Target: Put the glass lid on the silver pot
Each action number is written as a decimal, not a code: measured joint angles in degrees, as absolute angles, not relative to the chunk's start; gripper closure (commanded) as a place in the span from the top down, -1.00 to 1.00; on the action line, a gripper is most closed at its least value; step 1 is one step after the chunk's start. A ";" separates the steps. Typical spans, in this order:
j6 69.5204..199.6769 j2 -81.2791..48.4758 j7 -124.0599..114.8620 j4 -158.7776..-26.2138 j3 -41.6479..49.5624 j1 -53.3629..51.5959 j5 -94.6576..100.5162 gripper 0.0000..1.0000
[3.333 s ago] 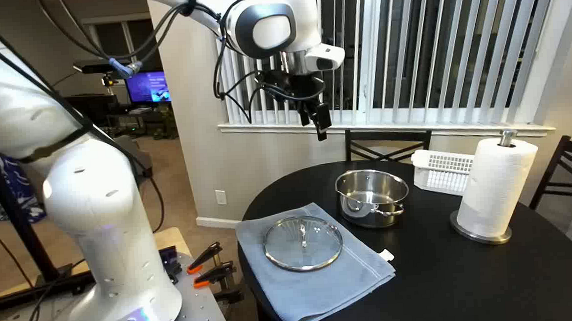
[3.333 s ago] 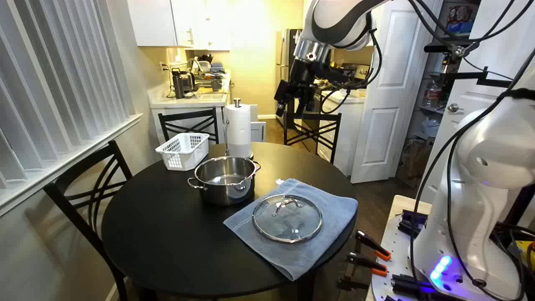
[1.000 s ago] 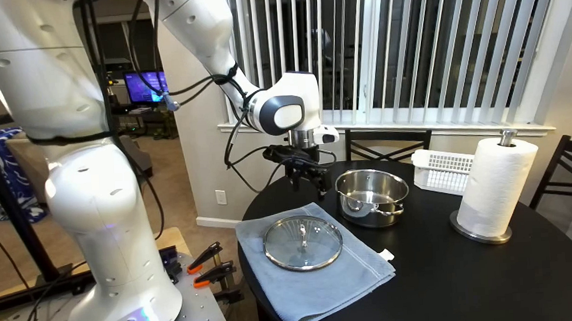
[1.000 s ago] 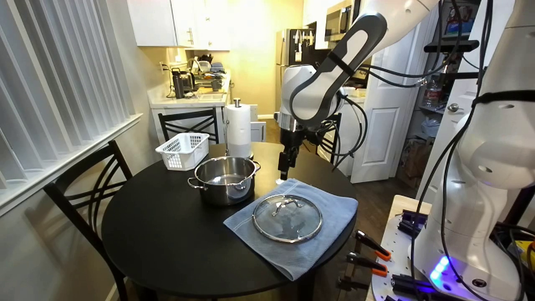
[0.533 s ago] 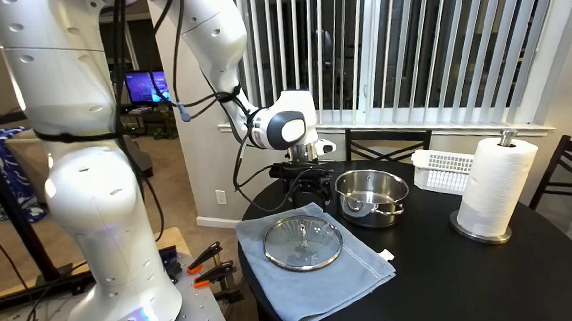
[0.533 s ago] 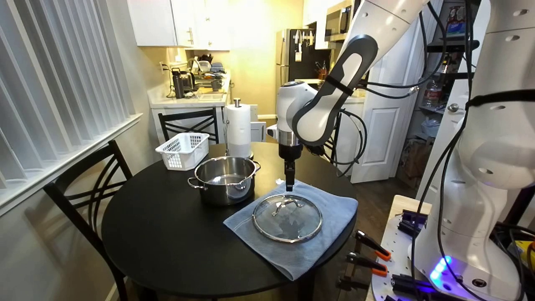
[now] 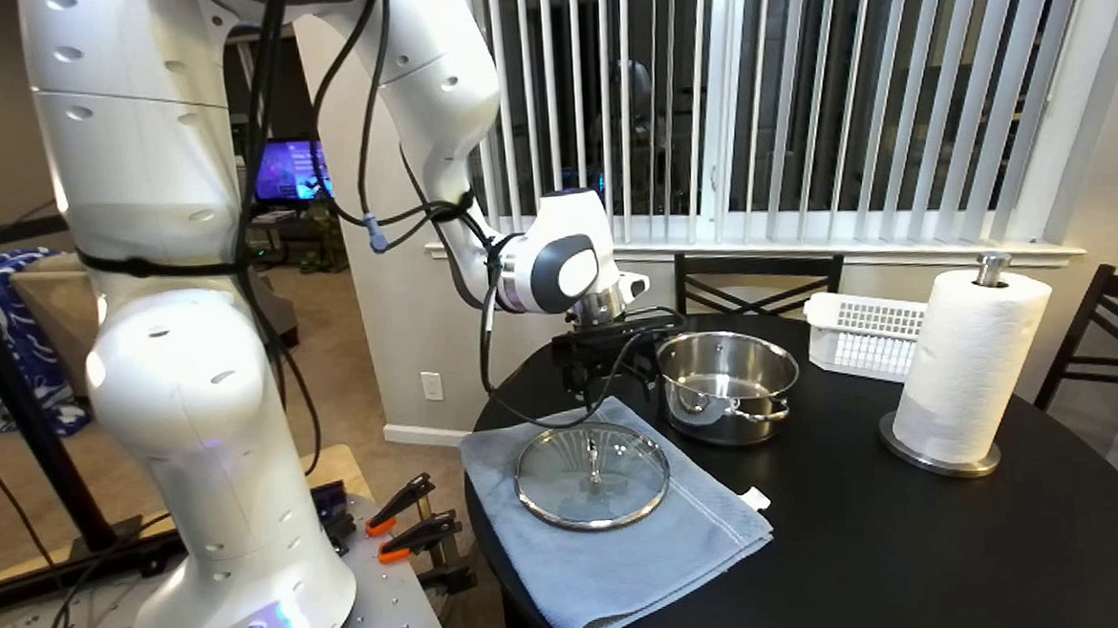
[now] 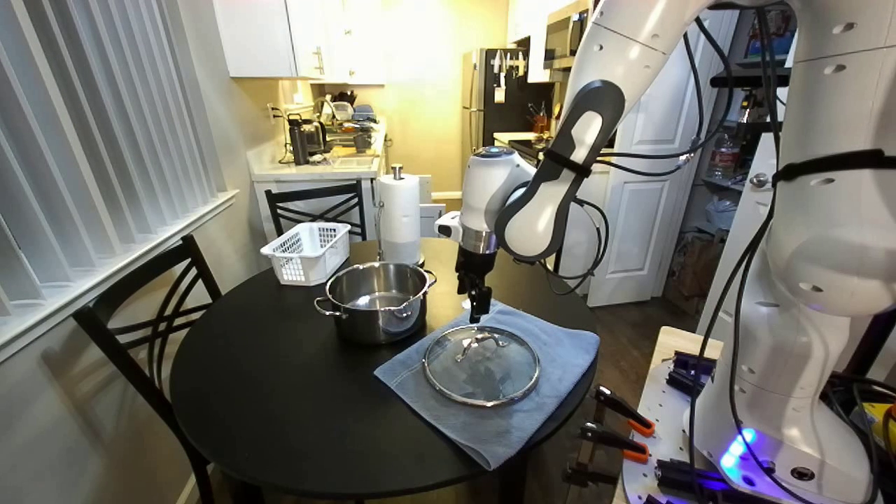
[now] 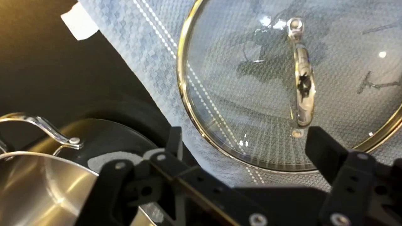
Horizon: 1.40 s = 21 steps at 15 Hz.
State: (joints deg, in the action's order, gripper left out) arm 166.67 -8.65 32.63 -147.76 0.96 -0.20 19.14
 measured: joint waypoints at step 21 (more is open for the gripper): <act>166.09 -16.03 38.49 -147.29 -2.08 1.28 23.70 1.00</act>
